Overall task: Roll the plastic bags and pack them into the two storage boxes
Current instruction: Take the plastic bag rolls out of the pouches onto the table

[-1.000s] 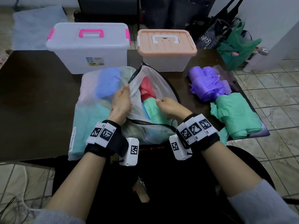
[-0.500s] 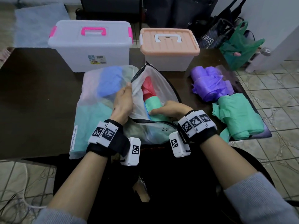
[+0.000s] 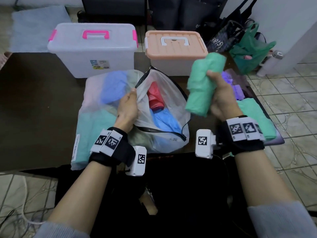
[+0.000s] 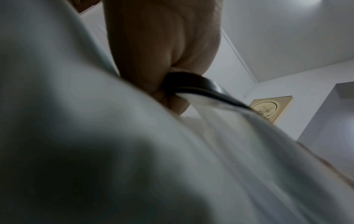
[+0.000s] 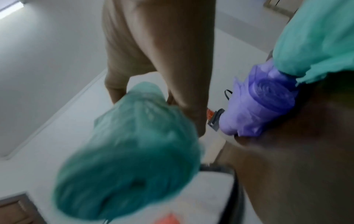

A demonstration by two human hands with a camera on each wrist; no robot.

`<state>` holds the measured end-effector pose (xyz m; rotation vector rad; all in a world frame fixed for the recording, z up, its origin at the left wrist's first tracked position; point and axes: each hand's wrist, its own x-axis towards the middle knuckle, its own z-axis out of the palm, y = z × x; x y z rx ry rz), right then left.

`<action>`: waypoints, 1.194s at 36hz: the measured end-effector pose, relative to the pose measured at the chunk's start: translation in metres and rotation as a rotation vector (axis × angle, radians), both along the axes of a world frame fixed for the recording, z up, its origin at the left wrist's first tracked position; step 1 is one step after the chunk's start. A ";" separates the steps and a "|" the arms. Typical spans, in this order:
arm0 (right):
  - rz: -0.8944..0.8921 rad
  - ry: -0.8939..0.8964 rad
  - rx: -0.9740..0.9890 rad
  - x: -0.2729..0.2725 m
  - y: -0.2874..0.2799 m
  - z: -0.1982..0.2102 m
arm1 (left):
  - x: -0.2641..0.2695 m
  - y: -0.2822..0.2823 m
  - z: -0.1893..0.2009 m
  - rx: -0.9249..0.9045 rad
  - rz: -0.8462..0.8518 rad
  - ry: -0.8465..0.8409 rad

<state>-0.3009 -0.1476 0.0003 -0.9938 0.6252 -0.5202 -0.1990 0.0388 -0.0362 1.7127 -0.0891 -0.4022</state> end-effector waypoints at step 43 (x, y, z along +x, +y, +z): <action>0.114 1.239 -1.412 -0.064 -0.059 -0.063 | -0.004 -0.003 0.004 0.103 -0.099 -0.124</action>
